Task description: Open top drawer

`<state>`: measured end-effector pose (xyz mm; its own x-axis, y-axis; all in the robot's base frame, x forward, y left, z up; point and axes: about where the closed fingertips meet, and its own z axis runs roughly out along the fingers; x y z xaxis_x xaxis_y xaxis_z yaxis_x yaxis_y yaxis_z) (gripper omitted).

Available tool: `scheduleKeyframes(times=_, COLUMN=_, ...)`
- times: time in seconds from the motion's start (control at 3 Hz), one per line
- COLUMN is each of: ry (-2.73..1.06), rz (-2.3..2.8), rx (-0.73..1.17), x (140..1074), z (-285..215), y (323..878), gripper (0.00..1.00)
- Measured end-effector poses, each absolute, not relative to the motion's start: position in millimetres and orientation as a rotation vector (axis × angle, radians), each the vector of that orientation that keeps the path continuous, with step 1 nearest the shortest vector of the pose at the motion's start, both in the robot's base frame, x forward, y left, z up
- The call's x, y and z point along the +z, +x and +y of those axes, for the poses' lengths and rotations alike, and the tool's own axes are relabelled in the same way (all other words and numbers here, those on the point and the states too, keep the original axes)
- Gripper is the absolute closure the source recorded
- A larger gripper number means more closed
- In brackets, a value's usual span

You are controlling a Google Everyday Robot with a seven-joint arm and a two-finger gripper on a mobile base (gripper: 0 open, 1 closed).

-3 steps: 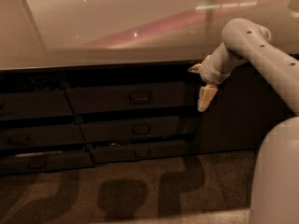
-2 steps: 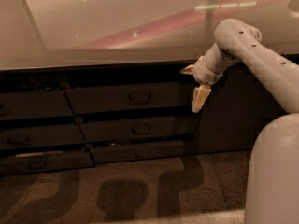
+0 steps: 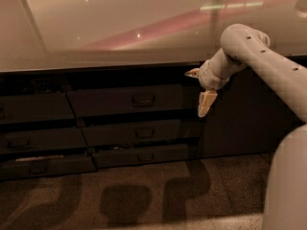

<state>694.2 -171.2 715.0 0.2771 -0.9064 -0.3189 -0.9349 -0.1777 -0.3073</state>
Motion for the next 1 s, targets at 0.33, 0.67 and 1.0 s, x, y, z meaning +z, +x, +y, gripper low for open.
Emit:
scheduleKeyframes(times=0.33, ry=-2.118, rz=1.558, rx=0.044, x=709.8, z=-173.1, y=690.6, gripper=0.00)
scheduleKeyframes(times=0.67, ry=-2.118, rz=1.558, rx=0.044, x=709.8, z=-173.1, y=690.6, gripper=0.00)
scheduleKeyframes(times=1.0, ry=-2.130, rz=1.583, rx=0.047, x=707.0, z=-171.7, y=697.5, gripper=0.00)
